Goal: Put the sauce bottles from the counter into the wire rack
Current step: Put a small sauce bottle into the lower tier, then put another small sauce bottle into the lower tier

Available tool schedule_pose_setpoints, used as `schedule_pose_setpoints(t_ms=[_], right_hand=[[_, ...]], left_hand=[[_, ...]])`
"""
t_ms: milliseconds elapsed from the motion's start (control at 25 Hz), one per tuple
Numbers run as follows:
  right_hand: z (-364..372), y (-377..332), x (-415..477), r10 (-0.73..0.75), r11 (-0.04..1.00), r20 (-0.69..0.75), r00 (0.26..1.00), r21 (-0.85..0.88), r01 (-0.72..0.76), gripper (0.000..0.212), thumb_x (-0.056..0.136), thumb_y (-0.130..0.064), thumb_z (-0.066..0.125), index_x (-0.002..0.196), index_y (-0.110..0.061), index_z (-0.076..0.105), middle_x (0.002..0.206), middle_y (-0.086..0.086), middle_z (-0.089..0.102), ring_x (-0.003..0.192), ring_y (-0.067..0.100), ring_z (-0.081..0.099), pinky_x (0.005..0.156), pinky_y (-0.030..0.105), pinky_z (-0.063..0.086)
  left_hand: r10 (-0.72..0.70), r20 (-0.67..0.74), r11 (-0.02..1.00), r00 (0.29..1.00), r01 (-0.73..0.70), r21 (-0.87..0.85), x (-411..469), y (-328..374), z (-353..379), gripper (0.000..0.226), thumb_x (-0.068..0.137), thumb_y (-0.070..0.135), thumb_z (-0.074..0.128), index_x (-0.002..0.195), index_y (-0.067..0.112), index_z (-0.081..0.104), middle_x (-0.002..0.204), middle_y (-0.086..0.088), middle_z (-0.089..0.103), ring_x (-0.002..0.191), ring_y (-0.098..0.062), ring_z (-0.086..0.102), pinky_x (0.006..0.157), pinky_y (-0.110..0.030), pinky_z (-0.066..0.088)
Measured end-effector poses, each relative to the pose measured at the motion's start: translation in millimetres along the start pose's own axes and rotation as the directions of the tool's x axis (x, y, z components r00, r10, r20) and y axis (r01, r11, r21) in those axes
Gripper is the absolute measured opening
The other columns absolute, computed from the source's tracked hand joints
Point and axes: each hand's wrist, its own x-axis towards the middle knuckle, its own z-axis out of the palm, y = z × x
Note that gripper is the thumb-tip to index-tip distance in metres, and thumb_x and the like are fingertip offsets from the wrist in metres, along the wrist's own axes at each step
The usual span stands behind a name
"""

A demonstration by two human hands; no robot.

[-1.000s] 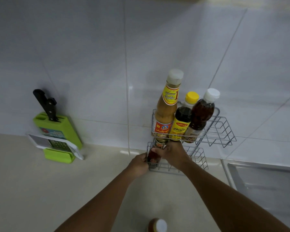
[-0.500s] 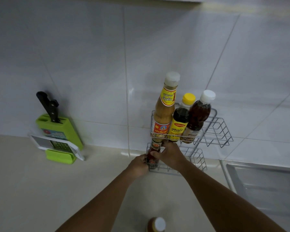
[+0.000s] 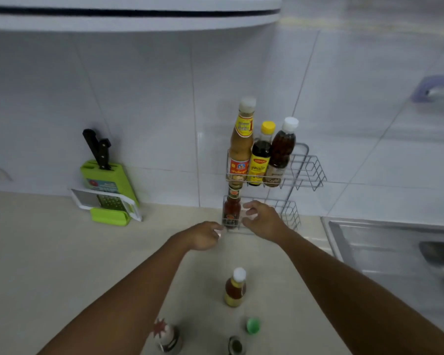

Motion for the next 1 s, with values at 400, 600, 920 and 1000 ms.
schedule_pose_setpoints(t_ms=[400,600,920,1000], right_hand=[[19,0,-107,-0.059,0.998,0.356,0.933,0.025,0.054,0.036,0.073,-0.046,0.079,0.106,-0.033,0.072,0.109,-0.005,0.073,0.092,0.006,0.068,0.072,0.024,0.052],[35,25,-126,-0.275,0.958,0.17,0.946,-0.032,0.284,0.026,0.077,-0.024,0.083,0.102,-0.022,0.075,0.103,-0.003,0.075,0.093,0.012,0.069,0.085,0.037,0.059],[-32,-14,-156,-0.056,0.884,-0.096,0.994,0.457,0.094,0.021,0.08,-0.017,0.086,0.096,-0.007,0.076,0.086,0.01,0.081,0.075,0.03,0.079,0.079,0.047,0.065],[-58,-29,-168,-0.105,0.861,-0.131,0.986,0.483,0.156,0.017,0.083,-0.014,0.083,0.093,-0.008,0.072,0.081,0.01,0.079,0.069,0.03,0.078,0.074,0.046,0.066]], left_hand=[[-0.012,0.132,0.931,0.991,-0.037,0.364,-59,12,63,0.052,0.089,0.016,0.058,0.141,0.01,0.053,0.128,-0.012,0.062,0.112,-0.028,0.061,0.081,-0.031,0.046],[-0.075,0.116,0.921,0.99,0.025,0.388,-67,7,84,0.08,0.084,0.026,0.07,0.155,0.017,0.034,0.152,-0.008,0.048,0.133,-0.027,0.052,0.106,-0.037,0.048],[0.23,-0.152,0.957,0.961,-0.252,-0.144,-101,10,76,0.069,0.065,0.036,0.089,0.126,0.032,0.058,0.112,0.002,0.068,0.093,-0.017,0.068,0.082,-0.041,0.062],[0.331,-0.236,0.911,0.914,-0.375,-0.173,-114,22,65,0.061,0.066,0.025,0.087,0.12,0.035,0.062,0.097,0.007,0.071,0.082,-0.012,0.07,0.074,-0.04,0.064]])
